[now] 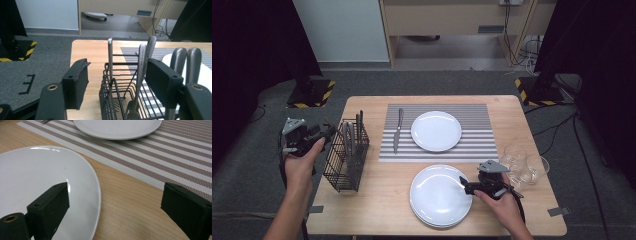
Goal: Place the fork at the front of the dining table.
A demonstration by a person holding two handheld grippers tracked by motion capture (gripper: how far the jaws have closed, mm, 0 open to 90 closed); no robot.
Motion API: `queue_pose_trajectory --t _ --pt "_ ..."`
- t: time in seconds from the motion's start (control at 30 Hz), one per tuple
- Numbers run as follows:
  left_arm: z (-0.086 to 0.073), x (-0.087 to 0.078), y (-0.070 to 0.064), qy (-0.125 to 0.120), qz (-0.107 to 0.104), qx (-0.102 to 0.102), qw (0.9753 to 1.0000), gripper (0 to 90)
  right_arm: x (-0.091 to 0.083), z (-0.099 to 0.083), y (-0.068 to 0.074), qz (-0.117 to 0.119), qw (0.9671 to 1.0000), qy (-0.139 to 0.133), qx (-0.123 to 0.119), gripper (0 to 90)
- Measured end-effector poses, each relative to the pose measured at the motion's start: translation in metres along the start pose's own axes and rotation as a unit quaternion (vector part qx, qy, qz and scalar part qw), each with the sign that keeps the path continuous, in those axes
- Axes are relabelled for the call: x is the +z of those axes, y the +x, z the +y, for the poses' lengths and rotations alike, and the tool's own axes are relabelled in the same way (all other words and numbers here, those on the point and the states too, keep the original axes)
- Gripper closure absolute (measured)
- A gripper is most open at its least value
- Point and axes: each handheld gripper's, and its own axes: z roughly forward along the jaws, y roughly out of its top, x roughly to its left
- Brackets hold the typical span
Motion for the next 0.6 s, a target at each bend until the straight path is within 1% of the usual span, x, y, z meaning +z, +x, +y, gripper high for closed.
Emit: queue_pose_trajectory --t 0.2,0.47,0.6 --pt "-0.001 0.005 0.002 0.002 0.005 0.000 1.0000 34.3 -0.001 0.000 0.000 -0.001 1.0000 -0.001 0.000 8.3" --pt "-0.001 0.013 0.001 0.003 0.002 0.004 1.0000 32.7 -0.001 0.000 0.000 0.000 1.0000 -0.001 -0.001 8.3" --pt "-0.001 0.017 0.002 0.004 0.005 0.000 1.0000 32.8 -0.001 0.001 0.000 -0.001 1.0000 -0.002 -0.001 8.4"
